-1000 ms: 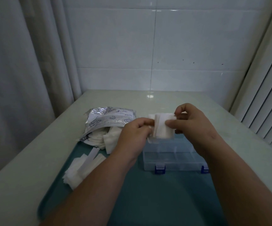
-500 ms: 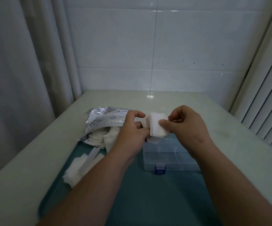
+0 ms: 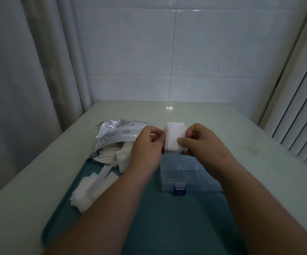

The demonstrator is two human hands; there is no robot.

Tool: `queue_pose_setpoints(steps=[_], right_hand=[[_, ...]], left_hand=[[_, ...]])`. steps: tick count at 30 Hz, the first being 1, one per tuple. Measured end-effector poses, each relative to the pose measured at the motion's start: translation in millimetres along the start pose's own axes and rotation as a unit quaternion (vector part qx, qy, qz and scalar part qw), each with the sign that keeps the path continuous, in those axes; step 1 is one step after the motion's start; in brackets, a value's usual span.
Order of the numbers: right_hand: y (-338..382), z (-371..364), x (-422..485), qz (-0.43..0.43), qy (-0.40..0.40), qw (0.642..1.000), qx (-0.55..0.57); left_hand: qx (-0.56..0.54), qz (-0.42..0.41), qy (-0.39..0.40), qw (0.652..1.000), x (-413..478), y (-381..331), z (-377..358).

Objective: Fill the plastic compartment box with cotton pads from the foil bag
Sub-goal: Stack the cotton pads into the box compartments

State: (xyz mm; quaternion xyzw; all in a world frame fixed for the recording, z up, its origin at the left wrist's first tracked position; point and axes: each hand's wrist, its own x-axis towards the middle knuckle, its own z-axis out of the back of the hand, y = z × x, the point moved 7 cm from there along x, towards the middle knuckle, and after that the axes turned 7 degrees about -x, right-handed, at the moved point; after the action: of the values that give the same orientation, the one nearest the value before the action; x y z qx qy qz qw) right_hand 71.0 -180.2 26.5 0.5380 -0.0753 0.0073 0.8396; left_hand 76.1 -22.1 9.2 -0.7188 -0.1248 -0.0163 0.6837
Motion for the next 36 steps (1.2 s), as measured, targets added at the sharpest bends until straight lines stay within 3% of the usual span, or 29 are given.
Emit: queue_pose_setpoints(steps=[4, 9, 19, 24, 36], right_hand=[[-0.2, -3.8, 3.8, 0.031, -0.014, 0.992, -0.118], [-5.3, -13.2, 8.2, 0.019, 0.026, 0.982, -0.185], [-10.8, -23.6, 14.0, -0.02, 0.087, 0.97, -0.224], [-11.1, -32.2, 13.3, -0.01, 0.112, 0.949, -0.296], [-9.7, -27.4, 10.7, -0.012, 0.072, 0.935, -0.347]], left_hand=[[0.139, -0.039, 0.007, 0.99, 1.5, -3.6, 0.0], [0.274, -0.055, 0.008, 0.96, -1.3, -3.1, -1.4], [0.355, -0.097, 0.038, 0.929, -8.8, -9.1, -10.5], [0.403, -0.06, 0.071, 0.911, -7.6, -0.3, -14.1], [0.507, -0.062, 0.051, 0.858, -12.4, -6.1, -12.1]])
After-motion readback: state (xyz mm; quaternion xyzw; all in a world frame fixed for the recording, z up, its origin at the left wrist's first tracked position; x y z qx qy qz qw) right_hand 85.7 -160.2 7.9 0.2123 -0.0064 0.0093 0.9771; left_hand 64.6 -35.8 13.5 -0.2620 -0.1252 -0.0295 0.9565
